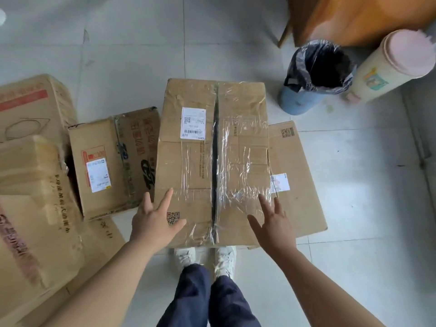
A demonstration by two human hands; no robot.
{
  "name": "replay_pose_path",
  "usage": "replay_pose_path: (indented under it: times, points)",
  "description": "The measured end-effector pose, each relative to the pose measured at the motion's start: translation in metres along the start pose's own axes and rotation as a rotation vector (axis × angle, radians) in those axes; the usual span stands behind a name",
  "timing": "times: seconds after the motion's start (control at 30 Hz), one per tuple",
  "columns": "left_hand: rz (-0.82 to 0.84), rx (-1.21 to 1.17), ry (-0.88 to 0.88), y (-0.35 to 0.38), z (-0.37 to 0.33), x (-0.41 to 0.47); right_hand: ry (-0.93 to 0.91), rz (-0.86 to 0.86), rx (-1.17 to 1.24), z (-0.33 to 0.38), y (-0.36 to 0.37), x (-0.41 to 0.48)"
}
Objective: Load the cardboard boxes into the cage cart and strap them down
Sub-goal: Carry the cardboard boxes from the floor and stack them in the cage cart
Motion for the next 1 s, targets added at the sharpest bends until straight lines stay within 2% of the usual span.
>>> replay_pose_path:
  times: [0.2, 0.37, 0.5, 0.63, 0.77, 1.0]
  points:
    - [0.043, -0.229, -0.005, 0.041, 0.027, 0.035, 0.070, 0.028, 0.113, -0.013, 0.052, 0.029]
    - [-0.056, -0.322, 0.024, 0.060, 0.030, 0.044, 0.110, -0.008, 0.280, -0.018, 0.074, 0.039]
    - [-0.107, -0.376, 0.024, 0.054, 0.027, 0.044, 0.091, -0.030, 0.290, -0.014, 0.072, 0.039]
    - [-0.133, -0.359, 0.006, 0.025, 0.024, 0.048, 0.083, -0.103, 0.298, 0.002, 0.047, 0.037]
    - [-0.221, -0.460, 0.005, -0.016, 0.013, 0.045, 0.074, -0.208, 0.295, 0.026, 0.000, 0.036]
    - [-0.307, -0.481, 0.021, -0.103, 0.003, 0.005, 0.060, -0.226, 0.269, 0.064, -0.078, -0.002]
Point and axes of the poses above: each hand's wrist, its own x-axis towards the middle knuckle, its own y-axis out of the palm, z = x × y, the point moved 2 cm from there along x, towards the middle knuckle, and after that the axes turned 5 degrees about y, right-handed, at the moved point
